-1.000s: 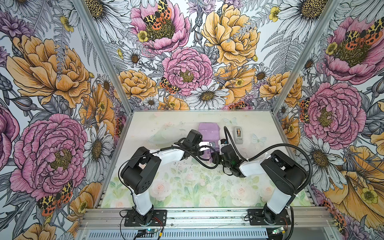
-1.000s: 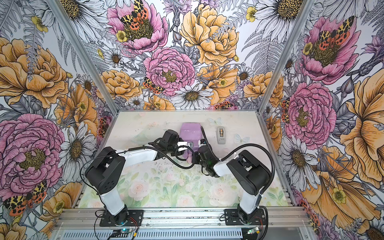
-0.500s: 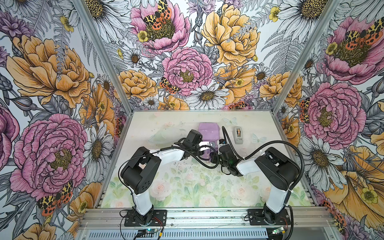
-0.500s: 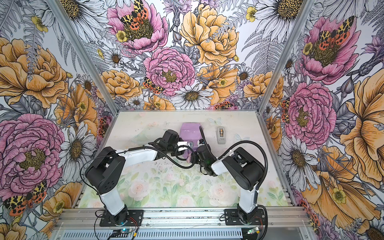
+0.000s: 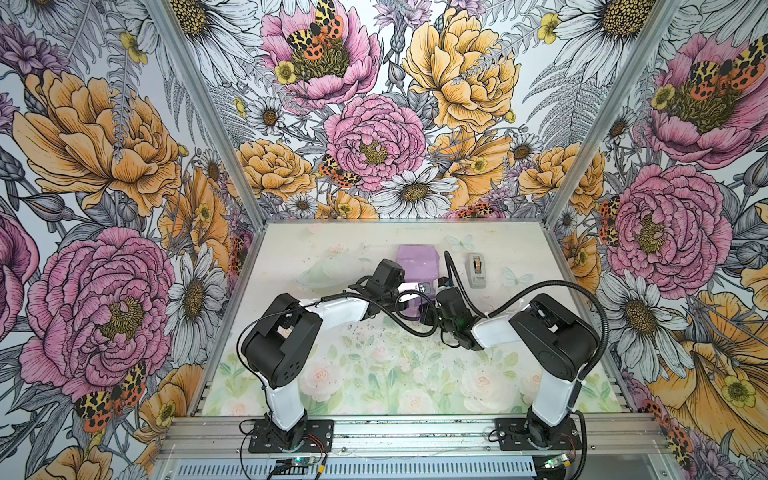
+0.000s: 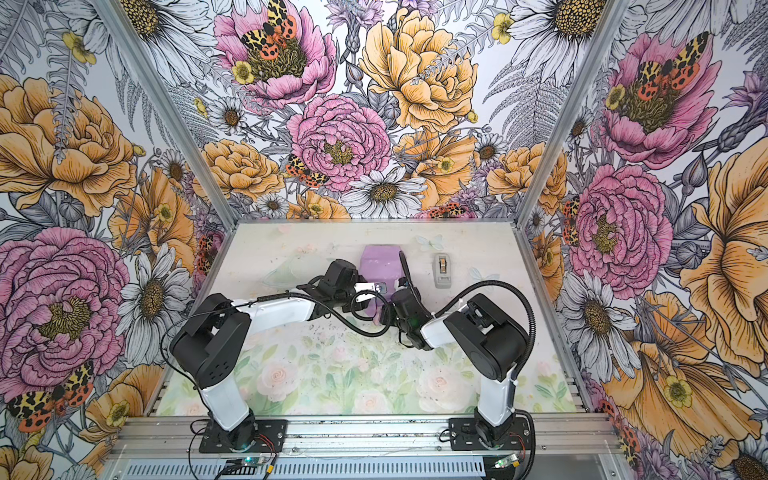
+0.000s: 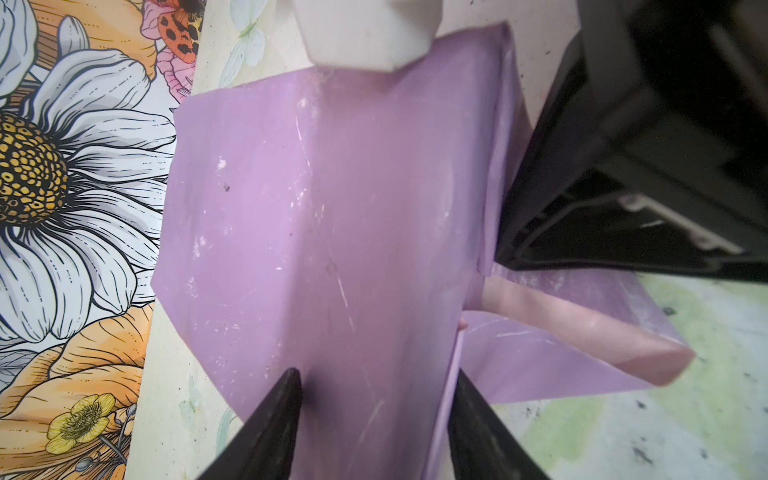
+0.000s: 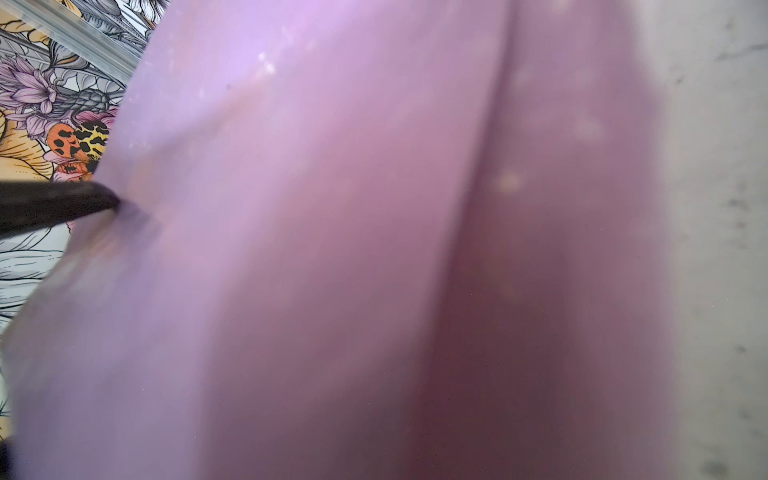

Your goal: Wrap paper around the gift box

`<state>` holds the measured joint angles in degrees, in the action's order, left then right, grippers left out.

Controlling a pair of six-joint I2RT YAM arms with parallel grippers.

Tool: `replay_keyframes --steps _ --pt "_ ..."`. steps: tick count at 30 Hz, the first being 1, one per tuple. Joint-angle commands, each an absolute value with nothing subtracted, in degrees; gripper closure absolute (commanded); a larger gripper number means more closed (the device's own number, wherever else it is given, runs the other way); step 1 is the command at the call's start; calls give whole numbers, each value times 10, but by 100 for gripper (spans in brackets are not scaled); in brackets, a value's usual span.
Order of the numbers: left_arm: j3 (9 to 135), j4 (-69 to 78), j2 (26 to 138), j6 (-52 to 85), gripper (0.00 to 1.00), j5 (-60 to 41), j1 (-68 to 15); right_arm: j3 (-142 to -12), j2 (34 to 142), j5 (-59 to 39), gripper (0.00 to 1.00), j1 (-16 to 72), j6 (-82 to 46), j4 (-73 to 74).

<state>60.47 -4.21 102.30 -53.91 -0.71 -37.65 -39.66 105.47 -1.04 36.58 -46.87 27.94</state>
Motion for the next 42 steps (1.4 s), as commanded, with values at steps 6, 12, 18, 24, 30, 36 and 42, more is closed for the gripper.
replay_keyframes --steps 6,12,18,24,30,36,42 --pt "606 -56 1038 -524 44 -26 -381 -403 1086 1 91 372 -486 203" --pt "610 -53 1032 -503 44 -24 -382 -400 1090 -7 91 371 -490 208" --pt "599 -18 996 -431 40 -25 -379 -400 1088 -9 92 371 -491 209" --pt "568 23 949 -364 35 -10 -377 -400 1087 -10 92 371 -490 209" --pt "529 31 876 -214 40 22 -369 -400 1086 -10 92 371 -490 209" --pt "451 10 810 -12 56 -12 -367 -402 1083 -13 92 370 -488 208" --pt "363 66 812 99 71 1 -375 -404 1081 -14 92 370 -486 209"
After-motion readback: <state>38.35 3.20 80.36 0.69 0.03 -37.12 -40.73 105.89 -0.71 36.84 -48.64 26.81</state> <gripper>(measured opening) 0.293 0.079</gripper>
